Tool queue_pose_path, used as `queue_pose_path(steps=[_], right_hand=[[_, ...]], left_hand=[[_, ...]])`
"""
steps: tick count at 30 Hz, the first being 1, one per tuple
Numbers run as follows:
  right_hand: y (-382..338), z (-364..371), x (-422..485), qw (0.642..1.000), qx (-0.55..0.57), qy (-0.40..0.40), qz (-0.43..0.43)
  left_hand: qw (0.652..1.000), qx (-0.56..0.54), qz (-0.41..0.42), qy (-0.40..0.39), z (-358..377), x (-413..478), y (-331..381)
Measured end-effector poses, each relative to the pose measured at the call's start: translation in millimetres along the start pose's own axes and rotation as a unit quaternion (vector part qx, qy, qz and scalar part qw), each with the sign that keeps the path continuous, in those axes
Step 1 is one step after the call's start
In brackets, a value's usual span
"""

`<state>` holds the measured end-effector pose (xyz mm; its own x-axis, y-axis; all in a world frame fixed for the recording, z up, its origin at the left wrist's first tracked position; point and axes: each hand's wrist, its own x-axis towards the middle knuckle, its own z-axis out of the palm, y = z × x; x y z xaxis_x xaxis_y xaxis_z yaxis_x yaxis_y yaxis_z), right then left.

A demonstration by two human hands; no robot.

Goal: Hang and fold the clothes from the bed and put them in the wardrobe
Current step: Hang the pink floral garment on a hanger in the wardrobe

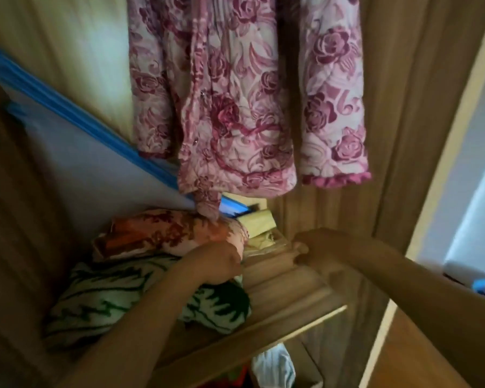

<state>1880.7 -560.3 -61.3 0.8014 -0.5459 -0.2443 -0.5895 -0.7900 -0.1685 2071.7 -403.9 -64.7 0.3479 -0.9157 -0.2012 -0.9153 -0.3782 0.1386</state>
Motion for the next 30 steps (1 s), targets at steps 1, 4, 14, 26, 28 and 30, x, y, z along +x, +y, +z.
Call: queue_pose_path(steps=[1,4,14,26,28,30], right_hand=[[8,11,-9,1.000,0.013,-0.002,0.020],[29,47,-41,0.994,0.046,-0.005,0.096],[87,135,-188,0.937,0.135,0.006,0.322],[174,211,-357,0.833,0.201,0.008,0.515],[198,219,-375,0.815,0.210,0.012,0.540],[224,226,-389,0.798,0.216,0.015,0.562]], left_hand=[[0.999,-0.017,0.024,-0.023,7,3,5],[0.996,-0.015,0.075,-0.036,34,11,32],[0.957,0.003,0.272,-0.103,105,26,169],[0.869,0.055,0.471,-0.140,185,15,396],[0.857,0.080,0.488,-0.146,195,19,433],[0.847,0.103,0.501,-0.146,205,25,468]])
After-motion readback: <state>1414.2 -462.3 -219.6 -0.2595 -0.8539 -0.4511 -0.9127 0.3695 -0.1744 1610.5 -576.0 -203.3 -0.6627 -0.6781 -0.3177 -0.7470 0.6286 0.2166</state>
